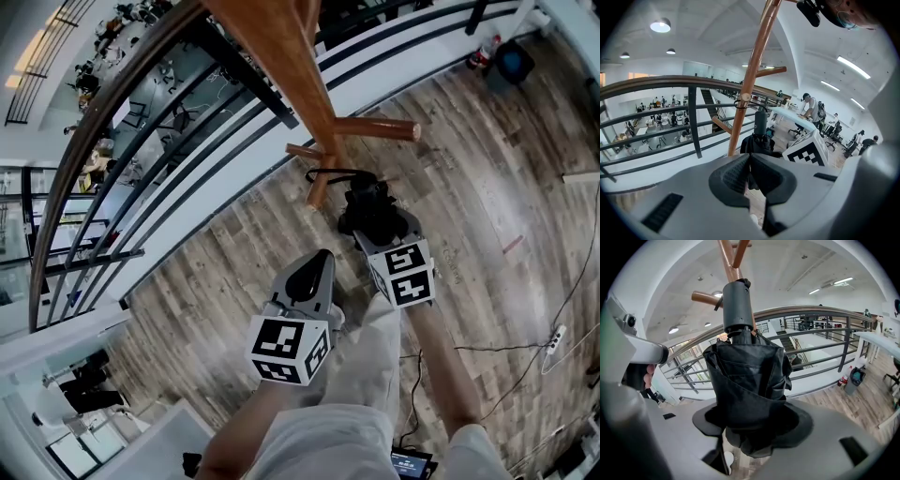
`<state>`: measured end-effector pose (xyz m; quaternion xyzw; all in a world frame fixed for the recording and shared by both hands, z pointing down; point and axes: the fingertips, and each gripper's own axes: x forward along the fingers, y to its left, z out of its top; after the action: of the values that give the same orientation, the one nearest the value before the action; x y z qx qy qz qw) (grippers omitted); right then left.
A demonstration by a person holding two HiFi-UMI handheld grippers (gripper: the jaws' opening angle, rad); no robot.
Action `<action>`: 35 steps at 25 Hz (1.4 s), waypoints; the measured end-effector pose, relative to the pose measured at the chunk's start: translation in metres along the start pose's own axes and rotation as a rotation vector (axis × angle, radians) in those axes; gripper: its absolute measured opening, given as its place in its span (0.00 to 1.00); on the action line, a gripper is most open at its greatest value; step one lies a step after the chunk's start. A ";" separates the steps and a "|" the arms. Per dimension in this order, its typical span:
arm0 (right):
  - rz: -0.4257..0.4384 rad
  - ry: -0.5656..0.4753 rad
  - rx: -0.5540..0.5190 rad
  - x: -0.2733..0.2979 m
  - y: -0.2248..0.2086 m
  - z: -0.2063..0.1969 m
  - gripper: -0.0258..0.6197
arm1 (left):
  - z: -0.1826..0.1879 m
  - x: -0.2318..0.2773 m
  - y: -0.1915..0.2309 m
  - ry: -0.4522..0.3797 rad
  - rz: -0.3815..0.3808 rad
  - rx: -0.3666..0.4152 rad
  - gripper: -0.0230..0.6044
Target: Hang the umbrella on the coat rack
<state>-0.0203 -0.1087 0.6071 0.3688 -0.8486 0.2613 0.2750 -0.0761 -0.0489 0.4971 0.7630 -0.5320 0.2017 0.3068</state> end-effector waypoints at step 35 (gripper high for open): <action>0.002 0.044 0.011 0.061 -0.014 -0.053 0.48 | -0.018 0.043 0.024 -0.031 0.037 -0.060 0.08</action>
<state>-0.0302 -0.1122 0.6880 0.3638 -0.8411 0.2743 0.2914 -0.0837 -0.0723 0.5433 0.7465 -0.5564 0.1796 0.3177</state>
